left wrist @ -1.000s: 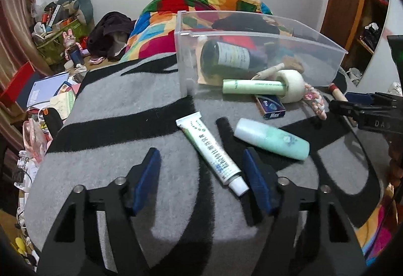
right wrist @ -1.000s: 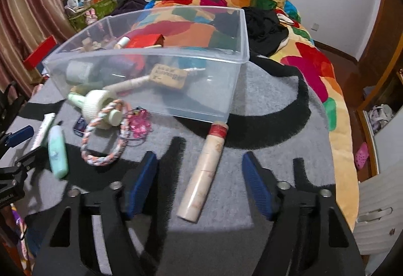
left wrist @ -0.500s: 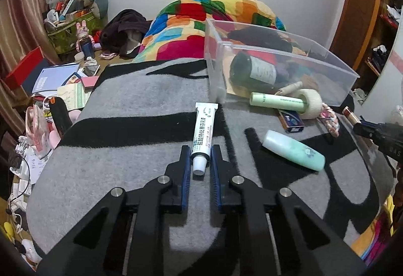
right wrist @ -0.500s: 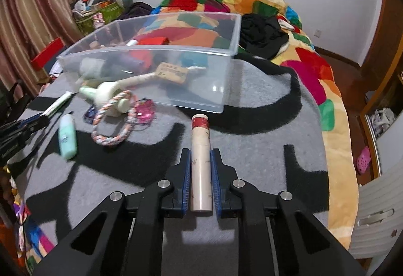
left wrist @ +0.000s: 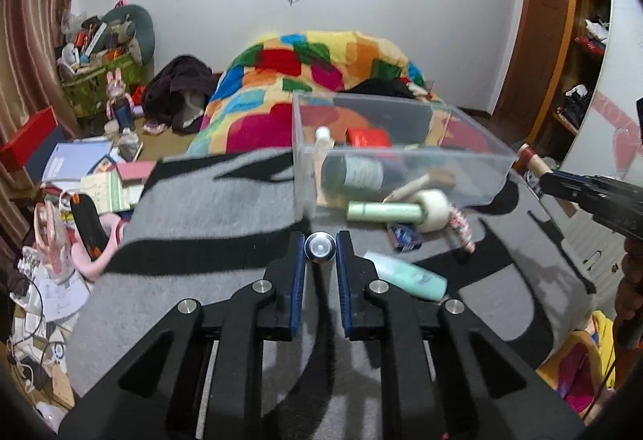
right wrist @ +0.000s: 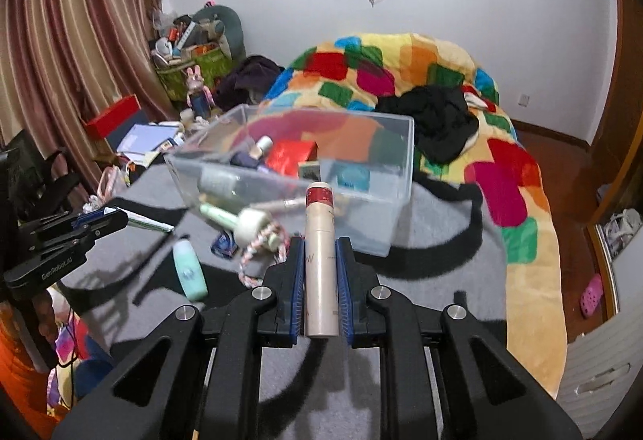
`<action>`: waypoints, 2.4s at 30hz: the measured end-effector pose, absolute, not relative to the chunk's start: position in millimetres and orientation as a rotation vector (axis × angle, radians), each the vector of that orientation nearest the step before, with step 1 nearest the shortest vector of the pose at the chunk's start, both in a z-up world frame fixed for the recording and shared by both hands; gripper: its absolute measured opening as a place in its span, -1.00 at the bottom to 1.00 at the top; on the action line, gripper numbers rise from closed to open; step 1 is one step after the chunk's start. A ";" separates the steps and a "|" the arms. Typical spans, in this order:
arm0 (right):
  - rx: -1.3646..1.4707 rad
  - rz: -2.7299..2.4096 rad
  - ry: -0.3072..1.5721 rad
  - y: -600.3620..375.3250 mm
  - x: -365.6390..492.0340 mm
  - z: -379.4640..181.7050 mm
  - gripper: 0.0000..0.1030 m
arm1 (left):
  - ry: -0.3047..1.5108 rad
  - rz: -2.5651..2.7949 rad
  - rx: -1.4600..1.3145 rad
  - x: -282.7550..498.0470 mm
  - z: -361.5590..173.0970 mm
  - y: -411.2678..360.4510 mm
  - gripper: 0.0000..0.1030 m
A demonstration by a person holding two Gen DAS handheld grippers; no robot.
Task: Organize objects
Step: 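Grasp white toothpaste tube with left tool while right grasps beige red-capped tube, then carry toothpaste tube into bin with left tool while right drops beige tube inside, then grasp mint-green bottle with left tool while right grasps pink keychain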
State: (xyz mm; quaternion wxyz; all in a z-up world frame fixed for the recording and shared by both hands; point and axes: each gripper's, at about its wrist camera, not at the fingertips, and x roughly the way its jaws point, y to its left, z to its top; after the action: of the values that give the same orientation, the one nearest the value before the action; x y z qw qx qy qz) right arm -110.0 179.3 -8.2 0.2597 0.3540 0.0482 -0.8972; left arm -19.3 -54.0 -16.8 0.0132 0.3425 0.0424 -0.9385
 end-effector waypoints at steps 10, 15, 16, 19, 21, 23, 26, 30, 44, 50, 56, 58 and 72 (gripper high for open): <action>0.923 -2.460 0.100 172.5 -129.8 5.0 -0.73 | 0.107 -3.012 0.887 -27.7 29.0 -50.1 -0.72; 0.942 -2.461 0.075 166.6 -153.6 6.1 -0.73 | 0.103 -3.039 0.824 -47.2 41.4 -49.9 -0.72; 0.949 -2.465 0.081 164.4 -158.4 5.3 -0.73 | 0.102 -3.035 0.826 -54.0 40.9 -50.0 -0.72; 0.981 -2.456 0.092 156.8 -174.9 1.0 -0.73 | 0.105 -3.022 0.863 -75.1 33.8 -50.5 -0.72; 1.003 -2.447 0.093 152.8 -183.1 -2.1 -0.73 | 0.122 -3.014 0.906 -87.9 26.9 -51.7 -0.72; 1.029 -2.442 0.099 148.6 -193.1 -6.1 -0.73 | 0.134 -3.005 0.945 -99.8 19.6 -52.7 -0.72; 1.073 -2.427 0.098 143.9 -207.7 -12.3 -0.73 | 0.135 -2.990 0.989 -112.2 8.7 -51.4 -0.72; 1.115 -2.413 0.121 137.2 -223.0 -21.8 -0.73 | 0.124 -2.979 1.039 -122.8 -3.0 -47.0 -0.72; 1.130 -2.362 0.176 130.3 -215.3 -30.5 -0.66 | 0.033 -3.013 1.151 -119.5 -13.4 -18.2 -0.71; 1.077 -2.354 0.154 136.3 -198.3 -15.5 -0.58 | 0.031 -3.028 1.147 -105.2 -6.6 -15.9 -0.50; 1.033 -2.355 0.178 141.1 -177.4 -7.0 -0.47 | 0.034 -3.035 1.146 -88.8 -3.6 -15.3 -0.05; 1.033 -2.345 0.182 143.3 -170.2 -8.4 -0.45 | 0.034 -3.034 1.165 -83.7 -6.3 -14.4 0.20; 1.196 -2.295 0.186 144.5 -170.3 -61.1 -0.36 | -0.137 -2.880 1.367 -70.4 -68.4 10.3 0.67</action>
State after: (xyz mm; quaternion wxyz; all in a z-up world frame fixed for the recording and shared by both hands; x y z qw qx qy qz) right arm -170.3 144.5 -61.1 0.2702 0.4437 0.0689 -0.8517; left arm -70.4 10.3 -68.4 -0.0247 0.4283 -0.0431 -0.9023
